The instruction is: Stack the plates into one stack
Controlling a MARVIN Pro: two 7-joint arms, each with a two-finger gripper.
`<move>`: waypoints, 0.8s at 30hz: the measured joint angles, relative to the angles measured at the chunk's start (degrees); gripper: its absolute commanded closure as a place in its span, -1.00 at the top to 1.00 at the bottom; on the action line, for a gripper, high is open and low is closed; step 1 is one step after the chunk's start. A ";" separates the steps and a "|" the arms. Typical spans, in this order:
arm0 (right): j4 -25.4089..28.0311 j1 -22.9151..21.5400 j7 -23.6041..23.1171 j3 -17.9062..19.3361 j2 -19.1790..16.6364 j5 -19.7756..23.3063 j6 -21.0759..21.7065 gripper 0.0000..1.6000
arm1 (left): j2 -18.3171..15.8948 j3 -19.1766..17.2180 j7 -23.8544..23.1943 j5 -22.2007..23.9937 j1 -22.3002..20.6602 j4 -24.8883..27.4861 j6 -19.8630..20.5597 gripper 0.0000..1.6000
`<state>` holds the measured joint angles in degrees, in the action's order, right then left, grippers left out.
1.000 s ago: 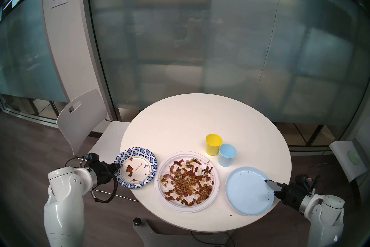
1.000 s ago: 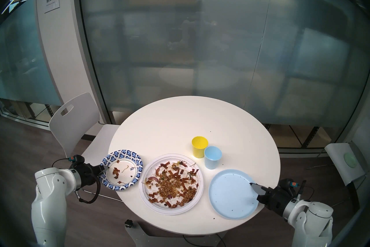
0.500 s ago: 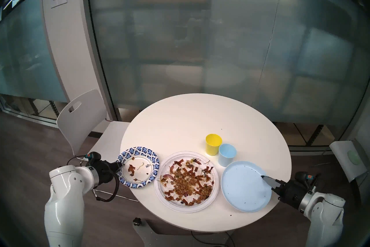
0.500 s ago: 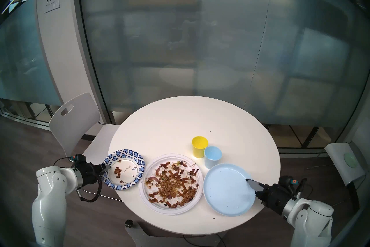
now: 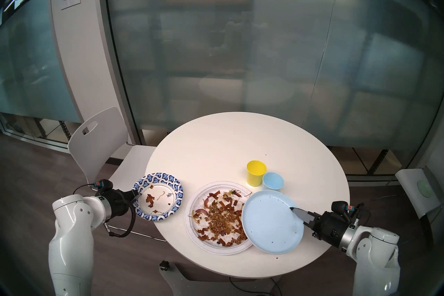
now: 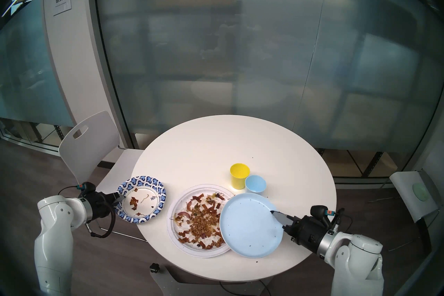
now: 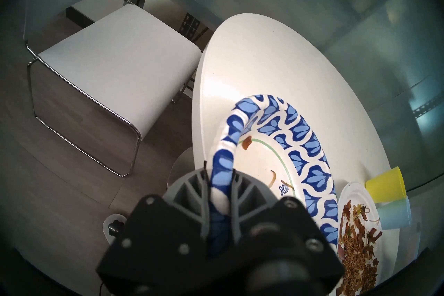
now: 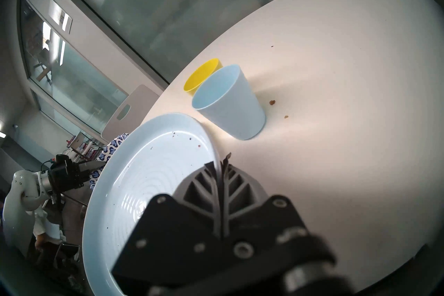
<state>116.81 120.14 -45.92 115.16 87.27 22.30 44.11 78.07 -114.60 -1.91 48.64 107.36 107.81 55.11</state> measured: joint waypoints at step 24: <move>-7.91 -9.59 3.03 -10.98 0.32 -4.35 -1.41 -1.00 | -2.09 -1.32 5.55 12.04 0.03 1.96 0.00 -1.00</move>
<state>108.90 110.54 -42.89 104.18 87.59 17.96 42.71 75.99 -115.91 3.64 60.68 107.39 109.78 55.11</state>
